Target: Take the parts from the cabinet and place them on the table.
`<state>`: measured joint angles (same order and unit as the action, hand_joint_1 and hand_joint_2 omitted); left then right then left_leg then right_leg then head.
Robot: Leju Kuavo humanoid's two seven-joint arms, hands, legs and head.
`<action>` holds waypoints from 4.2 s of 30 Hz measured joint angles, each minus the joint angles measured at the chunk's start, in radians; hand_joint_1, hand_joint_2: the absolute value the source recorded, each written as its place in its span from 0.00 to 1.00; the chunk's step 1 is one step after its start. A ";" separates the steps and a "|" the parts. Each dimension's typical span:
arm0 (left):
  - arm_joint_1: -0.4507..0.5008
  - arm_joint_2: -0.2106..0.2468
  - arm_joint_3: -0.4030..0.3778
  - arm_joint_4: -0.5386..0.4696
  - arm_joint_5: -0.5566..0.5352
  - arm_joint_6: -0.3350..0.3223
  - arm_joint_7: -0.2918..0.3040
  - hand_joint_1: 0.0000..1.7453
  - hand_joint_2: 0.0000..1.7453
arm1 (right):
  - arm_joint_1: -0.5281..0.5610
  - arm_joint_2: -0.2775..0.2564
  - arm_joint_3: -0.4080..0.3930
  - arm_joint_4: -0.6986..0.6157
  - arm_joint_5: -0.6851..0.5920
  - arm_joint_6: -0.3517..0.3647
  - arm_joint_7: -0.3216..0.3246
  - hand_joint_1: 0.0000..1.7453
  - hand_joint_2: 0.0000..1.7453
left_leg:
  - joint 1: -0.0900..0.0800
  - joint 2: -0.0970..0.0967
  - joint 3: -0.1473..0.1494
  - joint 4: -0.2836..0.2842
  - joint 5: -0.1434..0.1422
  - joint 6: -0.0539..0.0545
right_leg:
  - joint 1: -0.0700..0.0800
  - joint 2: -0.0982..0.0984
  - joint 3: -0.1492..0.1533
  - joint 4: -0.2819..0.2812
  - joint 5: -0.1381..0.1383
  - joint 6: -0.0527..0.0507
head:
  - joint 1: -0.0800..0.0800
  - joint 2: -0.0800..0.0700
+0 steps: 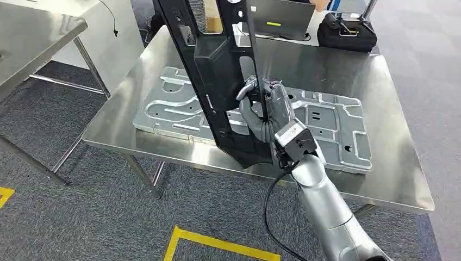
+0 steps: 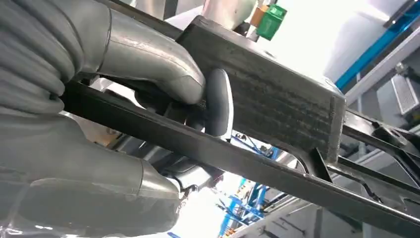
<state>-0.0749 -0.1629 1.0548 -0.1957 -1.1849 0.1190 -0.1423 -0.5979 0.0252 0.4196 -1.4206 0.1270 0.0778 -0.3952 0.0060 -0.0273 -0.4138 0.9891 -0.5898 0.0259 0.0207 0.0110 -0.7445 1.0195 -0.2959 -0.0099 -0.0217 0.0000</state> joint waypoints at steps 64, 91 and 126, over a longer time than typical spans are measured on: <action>-0.009 0.011 0.013 0.002 -0.010 -0.013 -0.083 0.00 1.00 | -0.420 -0.305 0.383 0.398 0.728 -0.181 0.113 0.99 1.00 | 0.008 0.017 -0.198 0.034 0.160 -0.019 | -0.017 -0.009 0.131 -0.006 -0.137 0.025 | 0.001 0.000; -0.008 0.009 0.019 0.002 0.002 0.011 -0.104 0.00 1.00 | -0.406 -0.221 0.578 0.700 0.700 -0.273 0.058 0.00 0.00 | 0.010 0.018 -0.187 0.025 0.163 -0.007 | -0.042 -0.010 0.091 0.081 -0.145 0.048 | 0.001 0.000; -0.006 0.006 0.037 0.002 0.014 -0.006 -0.089 0.00 0.00 | -0.556 -0.341 0.487 0.572 0.624 -0.102 0.123 0.00 0.00 | 0.004 0.019 -0.179 0.027 0.151 -0.024 | -0.026 -0.010 0.129 0.001 -0.139 0.026 | 0.001 0.000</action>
<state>-0.0808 -0.1564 1.0918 -0.1942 -1.1704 0.1130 -0.2308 -1.1537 -0.3161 0.9068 -0.8483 0.7515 -0.0237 -0.2721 0.0105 -0.0086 -0.5930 1.0156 -0.4390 0.0019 -0.0052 0.0006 -0.6155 1.0208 -0.4348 0.0165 -0.0206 0.0000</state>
